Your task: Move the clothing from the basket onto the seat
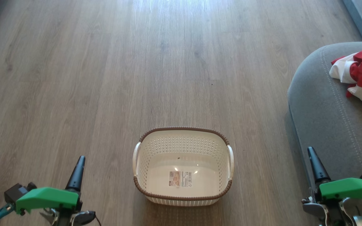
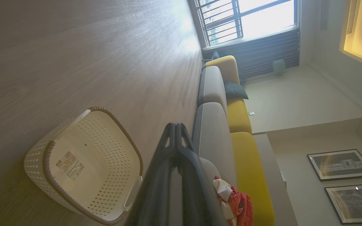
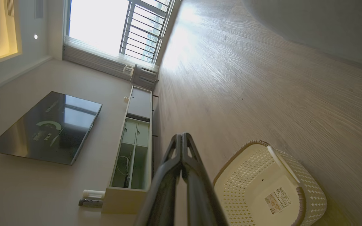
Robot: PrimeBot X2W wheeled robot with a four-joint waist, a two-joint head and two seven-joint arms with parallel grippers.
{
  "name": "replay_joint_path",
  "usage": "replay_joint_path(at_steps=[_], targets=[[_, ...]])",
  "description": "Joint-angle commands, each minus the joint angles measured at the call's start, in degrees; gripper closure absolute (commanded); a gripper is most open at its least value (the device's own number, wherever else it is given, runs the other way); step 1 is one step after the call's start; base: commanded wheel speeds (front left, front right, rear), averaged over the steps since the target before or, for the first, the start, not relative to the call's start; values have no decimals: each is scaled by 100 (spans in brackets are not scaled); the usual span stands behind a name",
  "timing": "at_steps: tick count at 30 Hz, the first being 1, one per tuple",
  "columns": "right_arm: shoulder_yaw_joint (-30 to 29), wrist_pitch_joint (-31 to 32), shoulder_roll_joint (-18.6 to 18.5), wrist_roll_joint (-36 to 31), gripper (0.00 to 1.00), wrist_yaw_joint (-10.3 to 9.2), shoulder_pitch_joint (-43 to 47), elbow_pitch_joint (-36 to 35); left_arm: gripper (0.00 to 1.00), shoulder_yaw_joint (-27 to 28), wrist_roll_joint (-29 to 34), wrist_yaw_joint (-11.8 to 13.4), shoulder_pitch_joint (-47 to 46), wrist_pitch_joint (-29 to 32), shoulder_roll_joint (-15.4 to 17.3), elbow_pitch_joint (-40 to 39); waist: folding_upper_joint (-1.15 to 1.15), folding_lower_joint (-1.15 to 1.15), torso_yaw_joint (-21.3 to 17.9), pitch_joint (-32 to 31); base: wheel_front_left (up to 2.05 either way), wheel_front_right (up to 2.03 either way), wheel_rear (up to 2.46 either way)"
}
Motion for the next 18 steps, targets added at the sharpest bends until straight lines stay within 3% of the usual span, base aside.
replay_joint_path(at_steps=[1, 18], targets=[[79, 52, -69, 188, 100, -1, -349, -222, 100, 212, -139, -56, -352, 46, -1, -221, 0, 0, -11, 3, 0, 0, 0], [54, 300, -79, 1376, 100, -1, -469, -261, 100, 477, -1015, -181, -420, 326, -120, -306, 0, 0, -137, 33, 0, 0, 0]])
